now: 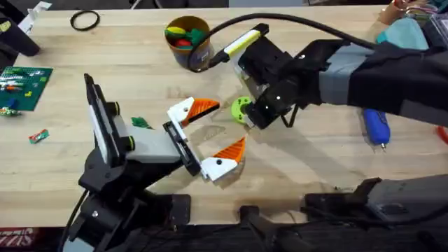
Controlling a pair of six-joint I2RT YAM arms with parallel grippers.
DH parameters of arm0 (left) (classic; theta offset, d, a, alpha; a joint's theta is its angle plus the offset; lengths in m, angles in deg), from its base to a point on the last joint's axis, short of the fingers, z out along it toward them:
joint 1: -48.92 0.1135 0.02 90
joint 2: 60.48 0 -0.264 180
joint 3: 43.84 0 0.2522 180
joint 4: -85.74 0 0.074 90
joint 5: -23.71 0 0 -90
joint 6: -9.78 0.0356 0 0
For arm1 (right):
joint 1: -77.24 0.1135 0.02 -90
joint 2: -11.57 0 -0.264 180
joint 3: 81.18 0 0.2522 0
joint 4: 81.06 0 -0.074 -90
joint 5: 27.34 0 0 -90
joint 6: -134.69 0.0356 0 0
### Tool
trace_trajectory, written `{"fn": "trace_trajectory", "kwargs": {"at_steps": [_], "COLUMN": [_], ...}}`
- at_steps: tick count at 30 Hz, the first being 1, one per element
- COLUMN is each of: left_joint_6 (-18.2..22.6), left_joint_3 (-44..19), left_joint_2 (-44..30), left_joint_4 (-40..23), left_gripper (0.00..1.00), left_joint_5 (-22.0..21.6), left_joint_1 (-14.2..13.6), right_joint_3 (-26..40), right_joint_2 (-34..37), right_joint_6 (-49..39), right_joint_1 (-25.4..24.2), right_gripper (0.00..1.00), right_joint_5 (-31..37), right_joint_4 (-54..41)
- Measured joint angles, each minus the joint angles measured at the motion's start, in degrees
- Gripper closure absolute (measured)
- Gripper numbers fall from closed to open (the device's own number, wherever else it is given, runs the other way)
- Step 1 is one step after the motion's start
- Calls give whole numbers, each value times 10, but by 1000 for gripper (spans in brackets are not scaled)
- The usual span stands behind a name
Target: Pick up the gripper from the table and insert it into the empty holder that is missing its gripper. Then pick up a screw, insert it into the mounting hole, and use the screwdriver to tighten it. Finally, clean up the table by picking up the vegetable and placing it into the bucket.
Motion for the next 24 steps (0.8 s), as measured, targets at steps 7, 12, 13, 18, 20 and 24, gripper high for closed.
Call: {"fn": "trace_trajectory", "kwargs": {"at_steps": [7,12,13,18,20,24], "left_joint_6": [0,0,0,0,0,0], "left_joint_3": [0,0,0,0,0,0], "left_joint_2": [0,0,0,0,0,0], "left_joint_4": [0,0,0,0,0,0], "left_gripper": [14,14,14,14,14,14], "left_joint_5": [-1,-4,-4,-4,-4,-5], "left_joint_1": [0,0,0,0,0,0], "right_joint_3": [0,1,1,10,13,15], "right_joint_2": [0,0,0,0,0,0], "right_joint_6": [3,3,4,4,4,4], "right_joint_1": [0,0,0,0,0,0], "right_gripper": [873,802,788,773,773,772], "right_joint_5": [1,0,-1,-2,-2,-2], "right_joint_4": [0,0,0,3,4,4]}}
